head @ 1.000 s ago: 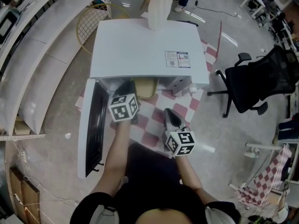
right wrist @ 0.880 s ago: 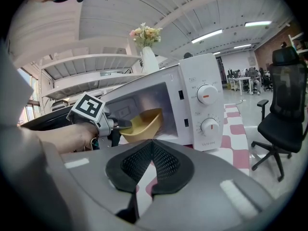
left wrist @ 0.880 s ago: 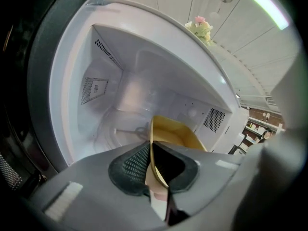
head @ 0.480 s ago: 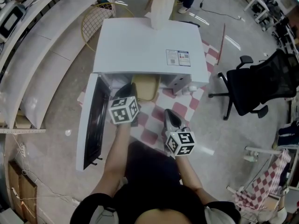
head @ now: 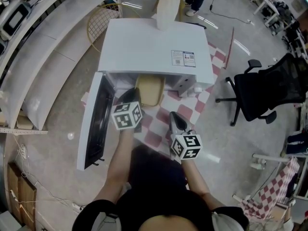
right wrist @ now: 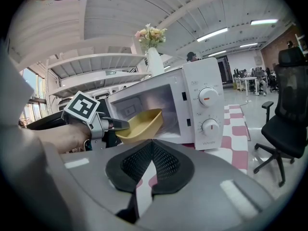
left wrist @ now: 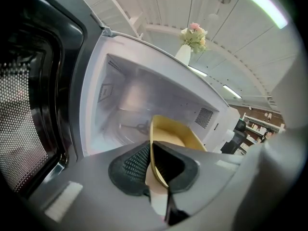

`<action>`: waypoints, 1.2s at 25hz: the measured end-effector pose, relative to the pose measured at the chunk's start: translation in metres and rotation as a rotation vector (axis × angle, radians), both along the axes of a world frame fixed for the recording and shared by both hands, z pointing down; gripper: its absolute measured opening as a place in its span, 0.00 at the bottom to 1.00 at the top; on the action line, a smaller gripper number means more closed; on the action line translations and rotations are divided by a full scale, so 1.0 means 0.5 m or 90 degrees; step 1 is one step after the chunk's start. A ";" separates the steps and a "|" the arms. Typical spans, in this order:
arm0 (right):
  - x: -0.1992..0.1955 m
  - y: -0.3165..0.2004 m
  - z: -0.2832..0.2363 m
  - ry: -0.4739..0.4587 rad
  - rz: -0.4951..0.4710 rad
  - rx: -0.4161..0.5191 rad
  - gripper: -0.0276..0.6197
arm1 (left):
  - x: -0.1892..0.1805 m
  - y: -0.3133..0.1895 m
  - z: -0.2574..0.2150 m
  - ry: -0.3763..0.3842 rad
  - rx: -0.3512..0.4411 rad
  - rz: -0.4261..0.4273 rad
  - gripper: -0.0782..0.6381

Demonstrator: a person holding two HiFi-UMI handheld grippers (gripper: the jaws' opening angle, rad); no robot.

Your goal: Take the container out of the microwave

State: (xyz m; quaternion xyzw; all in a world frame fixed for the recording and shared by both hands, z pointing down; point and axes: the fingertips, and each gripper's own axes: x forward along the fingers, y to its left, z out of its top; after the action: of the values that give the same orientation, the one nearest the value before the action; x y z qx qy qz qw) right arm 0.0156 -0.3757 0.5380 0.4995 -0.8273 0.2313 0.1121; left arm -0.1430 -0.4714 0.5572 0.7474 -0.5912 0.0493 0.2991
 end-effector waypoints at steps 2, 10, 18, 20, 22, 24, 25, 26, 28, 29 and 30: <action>-0.001 0.004 0.000 0.001 -0.006 0.001 0.04 | -0.002 0.011 0.002 0.001 -0.002 -0.003 0.15; -0.004 0.022 0.003 -0.008 -0.026 -0.007 0.04 | -0.019 0.058 0.011 0.007 -0.011 -0.029 0.14; 0.003 0.038 0.012 -0.003 -0.040 -0.011 0.04 | -0.030 0.096 0.013 0.018 -0.011 -0.051 0.14; 0.006 0.040 0.013 -0.002 -0.042 -0.011 0.04 | -0.032 0.107 0.013 0.016 -0.009 -0.053 0.15; 0.011 0.042 0.013 -0.002 -0.041 -0.010 0.04 | -0.036 0.119 0.014 0.012 -0.009 -0.057 0.15; 0.015 0.043 0.012 -0.003 -0.040 -0.009 0.04 | -0.041 0.131 0.014 0.006 -0.010 -0.061 0.15; 0.016 0.044 0.011 -0.002 -0.039 -0.009 0.04 | -0.043 0.136 0.015 0.004 -0.010 -0.063 0.15; 0.017 0.045 0.010 -0.002 -0.040 -0.008 0.04 | -0.045 0.142 0.015 0.002 -0.010 -0.064 0.15; 0.018 0.046 0.007 -0.002 -0.041 -0.005 0.04 | -0.048 0.153 0.013 0.000 -0.009 -0.066 0.15; 0.018 0.047 0.004 -0.004 -0.042 -0.005 0.04 | -0.050 0.158 0.011 -0.001 -0.007 -0.066 0.15; 0.018 0.048 0.000 -0.008 -0.043 -0.004 0.04 | -0.051 0.164 0.008 -0.002 -0.006 -0.065 0.15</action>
State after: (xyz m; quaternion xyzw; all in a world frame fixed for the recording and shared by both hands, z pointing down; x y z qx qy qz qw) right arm 0.0247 -0.3515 0.5380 0.4693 -0.8437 0.2333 0.1166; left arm -0.1684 -0.3896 0.5613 0.7147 -0.6289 0.0380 0.3039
